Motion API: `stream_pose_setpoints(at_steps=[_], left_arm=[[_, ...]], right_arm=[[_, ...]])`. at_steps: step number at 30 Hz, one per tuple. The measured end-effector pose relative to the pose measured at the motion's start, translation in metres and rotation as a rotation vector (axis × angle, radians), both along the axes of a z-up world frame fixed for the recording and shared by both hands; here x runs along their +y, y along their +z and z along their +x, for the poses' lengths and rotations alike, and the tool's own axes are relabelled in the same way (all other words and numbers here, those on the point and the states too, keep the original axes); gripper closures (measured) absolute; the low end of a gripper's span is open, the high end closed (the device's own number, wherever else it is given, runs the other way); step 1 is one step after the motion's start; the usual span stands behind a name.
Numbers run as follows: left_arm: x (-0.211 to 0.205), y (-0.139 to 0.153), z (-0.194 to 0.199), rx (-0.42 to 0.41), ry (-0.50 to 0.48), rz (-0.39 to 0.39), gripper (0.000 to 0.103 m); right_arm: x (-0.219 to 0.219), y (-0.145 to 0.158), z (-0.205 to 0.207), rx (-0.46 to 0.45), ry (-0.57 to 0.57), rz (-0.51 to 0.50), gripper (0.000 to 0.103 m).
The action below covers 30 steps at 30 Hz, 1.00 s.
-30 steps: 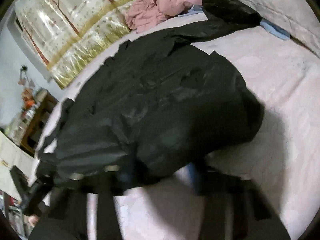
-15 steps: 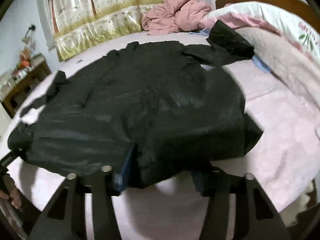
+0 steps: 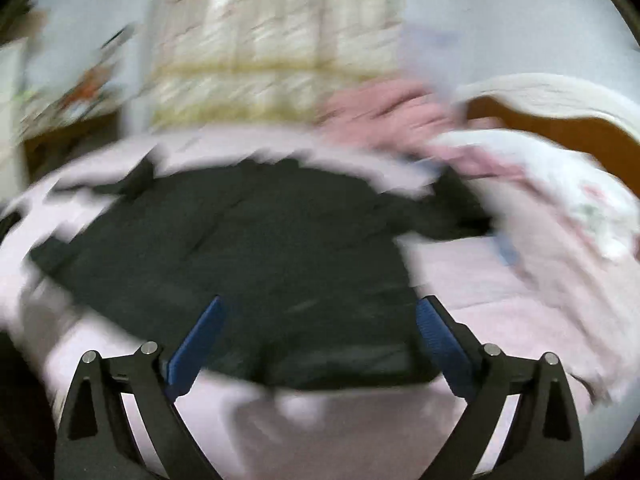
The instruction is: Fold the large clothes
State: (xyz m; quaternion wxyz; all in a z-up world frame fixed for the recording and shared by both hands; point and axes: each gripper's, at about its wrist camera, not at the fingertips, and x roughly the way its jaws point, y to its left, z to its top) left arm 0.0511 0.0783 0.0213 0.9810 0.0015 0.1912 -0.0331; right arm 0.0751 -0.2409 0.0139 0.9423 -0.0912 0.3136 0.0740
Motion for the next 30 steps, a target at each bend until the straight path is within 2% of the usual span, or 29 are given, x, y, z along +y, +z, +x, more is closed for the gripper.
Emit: stream_pose_setpoints(at_steps=[2,3,4,5,7,8,10,14,17,20,23,25,30], left_arm=[[-0.015,-0.017,0.017,0.193,-0.204,0.001,0.000],[-0.016,-0.028,0.023,0.269,-0.223,-0.012,0.002],[-0.018,-0.036,0.025,0.290,-0.208,0.009,0.002],[-0.022,-0.044,0.027,0.302,-0.206,0.055,0.002],[-0.037,-0.061,0.033,0.348,-0.180,0.204,0.002],[-0.041,-0.068,0.036,0.352,-0.158,0.256,0.002],[-0.045,-0.077,0.045,0.339,-0.098,0.317,0.002],[-0.033,-0.073,0.053,0.282,-0.009,0.324,0.002],[-0.026,-0.057,0.067,0.249,-0.001,0.315,0.001],[-0.020,-0.035,0.087,0.219,-0.003,0.307,0.001],[-0.016,-0.018,0.110,0.238,-0.019,0.232,0.001],[-0.014,-0.012,0.136,0.244,-0.017,0.175,0.001],[-0.006,-0.016,0.205,0.285,0.021,0.180,0.001]], right_arm=[[0.023,-0.014,0.002,0.056,0.075,-0.095,0.007],[0.032,-0.022,0.002,0.072,0.095,-0.157,0.007],[0.041,-0.032,0.003,0.084,0.098,-0.246,0.007],[0.049,-0.044,0.006,0.094,0.091,-0.342,0.007],[0.055,-0.061,0.012,0.148,0.081,-0.415,0.007],[0.054,-0.066,0.017,0.172,0.061,-0.417,0.007],[0.045,-0.062,0.022,0.157,0.010,-0.388,0.007],[0.016,-0.048,0.033,0.101,-0.097,-0.343,0.008],[-0.003,-0.029,0.039,0.075,-0.099,-0.241,0.009],[-0.013,-0.008,0.057,0.033,-0.103,-0.193,0.009],[-0.014,0.011,0.088,-0.011,-0.103,-0.173,0.009],[-0.012,0.017,0.109,-0.020,-0.102,-0.160,0.008],[-0.020,0.012,0.173,0.007,-0.143,-0.121,0.008]])
